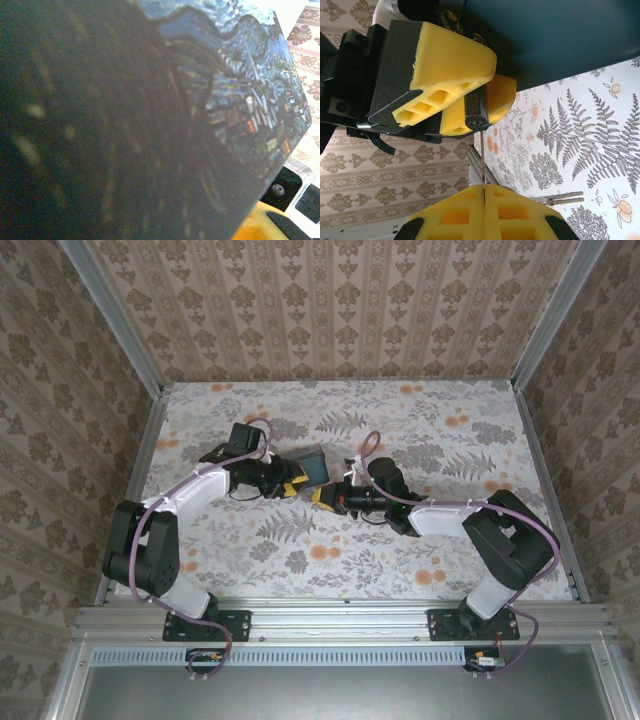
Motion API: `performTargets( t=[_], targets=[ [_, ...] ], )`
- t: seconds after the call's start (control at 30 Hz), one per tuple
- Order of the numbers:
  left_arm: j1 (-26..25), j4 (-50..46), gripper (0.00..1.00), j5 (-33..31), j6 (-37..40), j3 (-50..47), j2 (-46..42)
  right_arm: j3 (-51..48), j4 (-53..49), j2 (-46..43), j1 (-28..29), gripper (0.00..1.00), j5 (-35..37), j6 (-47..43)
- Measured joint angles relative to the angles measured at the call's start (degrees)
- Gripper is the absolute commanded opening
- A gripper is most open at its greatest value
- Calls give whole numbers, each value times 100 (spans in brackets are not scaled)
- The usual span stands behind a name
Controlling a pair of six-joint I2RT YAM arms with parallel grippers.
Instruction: Unlock a padlock with a key
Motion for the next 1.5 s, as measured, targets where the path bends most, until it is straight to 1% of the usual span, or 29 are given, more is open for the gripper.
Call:
performTargets(
  t=[1.5],
  targets=[
    [-39, -2, 0, -4, -7, 0, 0, 138, -363, -168, 17, 0, 136, -339]
  ],
)
